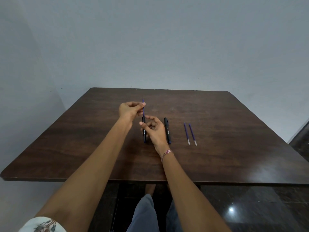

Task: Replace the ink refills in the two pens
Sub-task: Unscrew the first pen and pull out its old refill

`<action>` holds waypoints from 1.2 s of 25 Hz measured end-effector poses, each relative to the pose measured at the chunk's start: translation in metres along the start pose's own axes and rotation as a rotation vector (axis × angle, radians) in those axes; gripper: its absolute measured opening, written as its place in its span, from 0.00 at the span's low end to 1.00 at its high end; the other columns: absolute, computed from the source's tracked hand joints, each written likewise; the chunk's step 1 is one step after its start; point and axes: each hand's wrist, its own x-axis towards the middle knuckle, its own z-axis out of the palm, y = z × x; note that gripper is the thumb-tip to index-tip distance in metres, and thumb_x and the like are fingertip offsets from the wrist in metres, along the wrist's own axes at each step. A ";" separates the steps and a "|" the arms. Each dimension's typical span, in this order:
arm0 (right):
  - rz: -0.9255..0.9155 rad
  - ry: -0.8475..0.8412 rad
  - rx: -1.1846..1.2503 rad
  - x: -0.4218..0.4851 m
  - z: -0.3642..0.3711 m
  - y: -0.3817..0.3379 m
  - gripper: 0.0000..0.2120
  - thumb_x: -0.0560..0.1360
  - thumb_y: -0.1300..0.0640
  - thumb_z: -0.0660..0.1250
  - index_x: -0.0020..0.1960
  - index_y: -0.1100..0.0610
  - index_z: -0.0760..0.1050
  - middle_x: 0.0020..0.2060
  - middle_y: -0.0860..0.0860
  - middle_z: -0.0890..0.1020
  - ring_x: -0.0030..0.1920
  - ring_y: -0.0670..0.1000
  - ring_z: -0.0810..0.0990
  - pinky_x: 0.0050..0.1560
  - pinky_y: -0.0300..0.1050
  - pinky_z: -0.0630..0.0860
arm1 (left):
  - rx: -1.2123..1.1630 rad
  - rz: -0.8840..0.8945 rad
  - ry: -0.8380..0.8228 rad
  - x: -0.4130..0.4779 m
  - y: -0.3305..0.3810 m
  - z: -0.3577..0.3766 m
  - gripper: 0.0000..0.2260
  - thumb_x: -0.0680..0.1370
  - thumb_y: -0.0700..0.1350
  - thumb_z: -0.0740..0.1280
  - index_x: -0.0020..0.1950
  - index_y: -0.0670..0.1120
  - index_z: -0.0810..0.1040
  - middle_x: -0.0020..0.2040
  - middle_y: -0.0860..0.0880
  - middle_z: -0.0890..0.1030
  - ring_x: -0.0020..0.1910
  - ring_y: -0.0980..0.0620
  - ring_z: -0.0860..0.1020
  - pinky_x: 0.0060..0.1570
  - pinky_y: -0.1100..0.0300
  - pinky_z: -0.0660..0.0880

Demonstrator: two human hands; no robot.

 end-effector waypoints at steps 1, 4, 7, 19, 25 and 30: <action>0.005 -0.001 -0.002 0.000 0.000 -0.001 0.13 0.71 0.57 0.74 0.52 0.47 0.75 0.34 0.51 0.80 0.37 0.46 0.81 0.31 0.35 0.73 | -0.009 0.023 0.021 0.001 0.000 0.002 0.05 0.72 0.37 0.73 0.38 0.41 0.79 0.35 0.46 0.79 0.33 0.53 0.77 0.32 0.67 0.79; 0.013 -0.002 -0.027 -0.001 0.001 -0.001 0.13 0.71 0.55 0.75 0.51 0.46 0.75 0.34 0.50 0.80 0.37 0.45 0.82 0.31 0.34 0.73 | -0.033 0.079 0.079 0.003 0.001 0.005 0.04 0.72 0.36 0.72 0.45 0.36 0.80 0.36 0.47 0.79 0.32 0.55 0.77 0.32 0.67 0.77; 0.017 -0.012 -0.049 -0.001 0.001 -0.001 0.13 0.70 0.55 0.75 0.52 0.47 0.75 0.35 0.50 0.80 0.38 0.44 0.82 0.34 0.35 0.73 | -0.047 0.120 0.141 0.005 0.004 0.003 0.07 0.73 0.36 0.72 0.49 0.34 0.80 0.35 0.47 0.80 0.31 0.57 0.78 0.30 0.68 0.76; 0.060 -0.055 -0.089 -0.003 0.000 -0.002 0.12 0.71 0.56 0.74 0.51 0.48 0.75 0.35 0.53 0.79 0.38 0.47 0.81 0.39 0.41 0.75 | 0.023 0.276 0.317 0.017 0.033 -0.023 0.04 0.73 0.37 0.72 0.47 0.39 0.81 0.38 0.49 0.82 0.35 0.55 0.80 0.36 0.65 0.79; 0.058 -0.054 -0.090 -0.003 0.001 -0.003 0.13 0.71 0.56 0.74 0.53 0.51 0.75 0.36 0.55 0.79 0.37 0.45 0.82 0.38 0.38 0.74 | 0.522 0.104 0.215 0.034 0.025 -0.067 0.07 0.73 0.38 0.72 0.50 0.36 0.82 0.44 0.40 0.83 0.37 0.49 0.80 0.43 0.57 0.81; 0.062 -0.047 -0.108 -0.003 0.002 -0.001 0.13 0.71 0.56 0.74 0.53 0.51 0.75 0.35 0.53 0.80 0.38 0.46 0.82 0.36 0.39 0.75 | 1.001 -0.005 0.124 0.033 0.014 -0.092 0.07 0.73 0.43 0.73 0.48 0.40 0.84 0.44 0.41 0.84 0.43 0.46 0.82 0.51 0.52 0.79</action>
